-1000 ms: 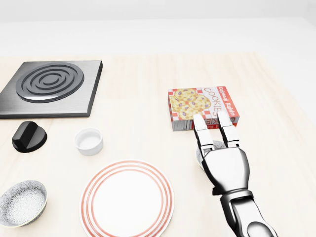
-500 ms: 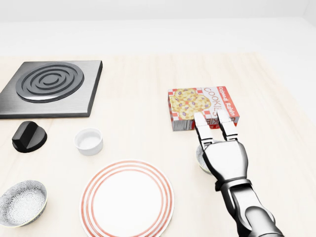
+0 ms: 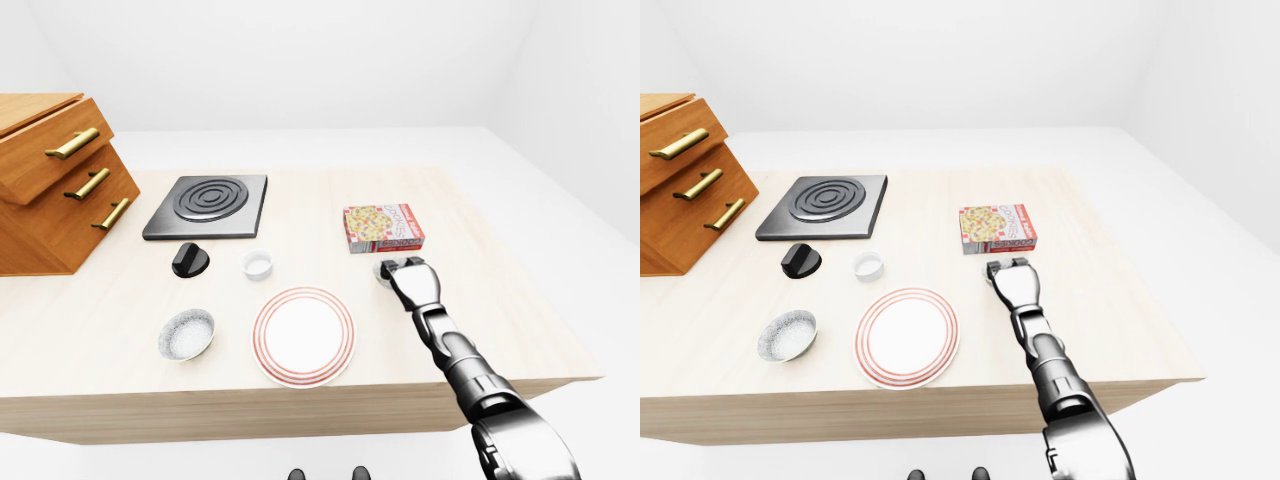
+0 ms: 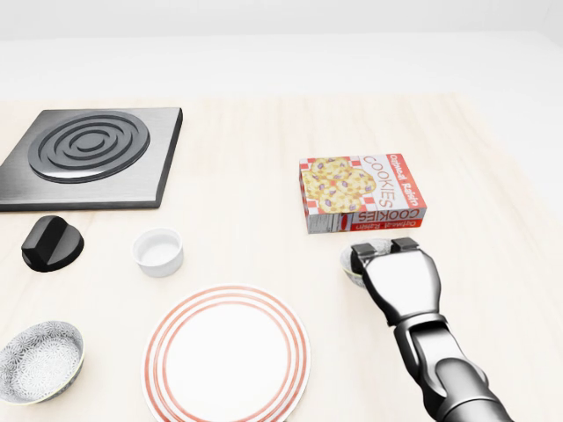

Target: Pick the akita bowl next to the plate and place it on the plate.

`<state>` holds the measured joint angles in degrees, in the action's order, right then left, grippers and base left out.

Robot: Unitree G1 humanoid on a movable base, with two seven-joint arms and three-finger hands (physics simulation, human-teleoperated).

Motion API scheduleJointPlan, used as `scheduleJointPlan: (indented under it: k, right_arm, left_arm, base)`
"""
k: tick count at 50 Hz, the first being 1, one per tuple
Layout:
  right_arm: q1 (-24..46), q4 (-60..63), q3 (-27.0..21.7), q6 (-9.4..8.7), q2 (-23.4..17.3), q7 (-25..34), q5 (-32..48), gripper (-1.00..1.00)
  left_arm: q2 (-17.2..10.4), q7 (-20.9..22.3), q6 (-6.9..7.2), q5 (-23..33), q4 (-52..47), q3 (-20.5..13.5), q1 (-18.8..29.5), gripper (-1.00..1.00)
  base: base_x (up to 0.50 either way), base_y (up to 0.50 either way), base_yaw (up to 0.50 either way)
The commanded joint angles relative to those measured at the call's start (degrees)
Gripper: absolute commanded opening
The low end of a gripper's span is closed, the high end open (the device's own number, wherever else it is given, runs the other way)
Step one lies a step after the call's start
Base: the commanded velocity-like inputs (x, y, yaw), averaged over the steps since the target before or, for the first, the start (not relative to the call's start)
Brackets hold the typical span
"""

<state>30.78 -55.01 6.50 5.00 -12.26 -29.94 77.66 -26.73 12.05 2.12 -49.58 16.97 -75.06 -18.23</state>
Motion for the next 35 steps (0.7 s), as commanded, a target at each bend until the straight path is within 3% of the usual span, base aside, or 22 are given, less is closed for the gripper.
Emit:
scheduleJointPlan:
  k: [1, 2, 3, 5, 13, 20, 26, 28, 29, 35]
  right_arm:
    - [0.4, -1.7, 0.6, 0.0, 0.3, -0.1, 0.3, -1.0]
    - [0.4, -1.7, 0.6, 0.0, 0.3, -0.1, 0.3, -1.0]
    - [0.5, -2.7, 0.9, 0.0, 0.4, -0.1, 0.8, -0.8]
    - [0.8, -4.2, 1.4, 0.0, 0.5, -0.1, 1.5, -1.0]
    - [-1.7, -0.2, 1.1, 0.0, 0.2, -0.1, 1.6, -1.0]
    - [-7.4, 16.8, -1.4, 0.0, -0.9, -0.1, 1.0, -1.0]
    - [-11.0, 32.5, -4.9, 0.0, -1.5, -0.1, -1.8, -1.0]
    - [-11.1, 32.8, -5.0, 0.0, -1.4, -0.1, -1.8, -1.0]
    - [-12.5, 39.5, -6.5, 0.0, -1.4, -0.1, -4.5, -1.0]
    - [-17.1, 53.8, -8.9, 0.0, -0.5, -0.1, -8.7, -1.0]
  left_arm:
    - [0.2, -0.1, 0.31, 0.1, -0.9, 0.0, 0.2, 1.0]
    - [0.2, -0.1, 0.32, 0.1, -0.9, -0.1, 0.2, 1.0]
    - [0.1, -0.1, 0.6, -0.1, -1.1, -0.3, 0.0, 1.0]
    - [0.2, -0.3, 1.09, -0.1, -1.8, -0.4, 0.0, 1.0]
    - [0.3, -0.5, 1.27, 0.4, -2.0, -0.4, 0.4, 1.0]
    - [0.6, -0.8, 2.02, 0.4, -3.2, -0.7, 0.4, 1.0]
    - [0.9, -0.8, 1.99, 0.9, -3.5, -0.4, 0.6, 1.0]
    - [0.9, -0.8, 2.01, 0.9, -3.5, -0.4, 0.6, 1.0]
    - [0.8, -0.7, 1.84, 1.1, -3.3, -0.3, 0.7, 1.0]
    - [0.6, -0.6, 1.36, 1.4, -2.7, 0.0, 0.8, 1.0]
  base:
    - [0.0, 0.0, 0.0]
    - [0.0, 0.0, 0.0]
    - [0.0, 0.0, 0.0]
    - [0.0, 0.0, 0.0]
    - [0.0, 0.0, 0.0]
    - [0.0, 0.0, 0.0]
    - [0.0, 0.0, 0.0]
    - [0.0, 0.0, 0.0]
    - [0.0, 0.0, 0.0]
    - [0.0, 0.0, 0.0]
